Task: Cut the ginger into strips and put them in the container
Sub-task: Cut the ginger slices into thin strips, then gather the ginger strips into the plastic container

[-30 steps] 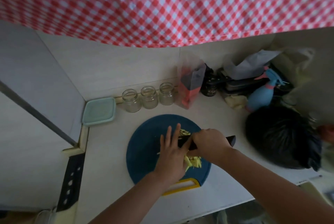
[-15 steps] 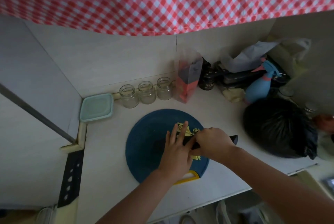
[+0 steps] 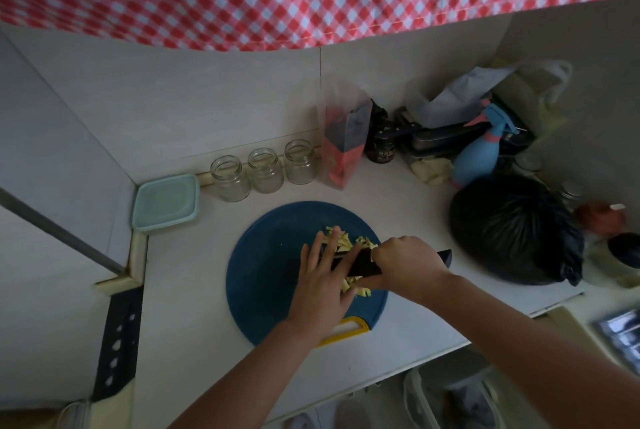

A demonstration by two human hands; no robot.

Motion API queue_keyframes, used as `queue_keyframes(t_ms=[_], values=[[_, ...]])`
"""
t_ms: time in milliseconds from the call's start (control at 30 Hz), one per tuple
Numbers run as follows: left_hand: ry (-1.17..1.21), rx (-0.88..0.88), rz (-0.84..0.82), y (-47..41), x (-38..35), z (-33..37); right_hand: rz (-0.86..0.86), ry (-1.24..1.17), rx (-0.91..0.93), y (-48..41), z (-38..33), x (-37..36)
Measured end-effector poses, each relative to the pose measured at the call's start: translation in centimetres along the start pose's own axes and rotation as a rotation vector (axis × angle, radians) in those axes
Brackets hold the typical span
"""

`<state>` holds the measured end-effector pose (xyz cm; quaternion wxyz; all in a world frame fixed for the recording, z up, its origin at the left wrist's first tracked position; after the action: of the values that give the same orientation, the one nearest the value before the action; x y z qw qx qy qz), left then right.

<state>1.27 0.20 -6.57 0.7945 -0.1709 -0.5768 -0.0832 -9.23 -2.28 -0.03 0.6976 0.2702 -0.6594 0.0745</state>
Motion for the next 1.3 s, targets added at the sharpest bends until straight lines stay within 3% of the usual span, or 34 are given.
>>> queue_keyframes(t_ms=[533, 667, 800, 900, 967, 1133, 1300], values=[[-0.052, 0.150, -0.115, 1.0, -3.0, -6.1, 0.016, 0.007, -0.088, 1.2, 6.8, 0.2], [0.108, 0.227, -0.173, 2.0, -3.7, -7.1, 0.089, -0.088, -0.201, 1.7, 9.6, 0.9], [0.323, 0.284, -0.036, 1.8, -2.4, -7.7, 0.088, -0.200, -0.294, 1.9, 11.8, -0.6], [0.451, 0.460, 0.107, 1.0, -0.3, -9.3, 0.103, -0.381, -0.413, 2.1, 13.1, -3.0], [0.529, 0.585, 0.105, 0.8, 0.2, -10.7, 0.141, -0.462, -0.481, 2.1, 13.6, -4.7], [0.362, 0.538, -0.140, 0.9, -1.2, -11.1, 0.167, -0.558, -0.555, 1.3, 13.5, -8.7], [0.505, 0.588, 0.009, 1.8, -0.2, -11.5, 0.176, -0.620, -0.573, -0.2, 13.6, -10.5]])
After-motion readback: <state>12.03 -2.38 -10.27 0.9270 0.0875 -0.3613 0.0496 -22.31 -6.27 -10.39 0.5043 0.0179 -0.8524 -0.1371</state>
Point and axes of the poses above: each hand's wrist, its own y-axis away from the middle knuckle, its own x-axis out of the back of the hand, z = x × y, the point moved 7 cm from there along -y, towards the middle knuckle, and after that the axes turned 3 degrees about -y, right-handed, at the moved point
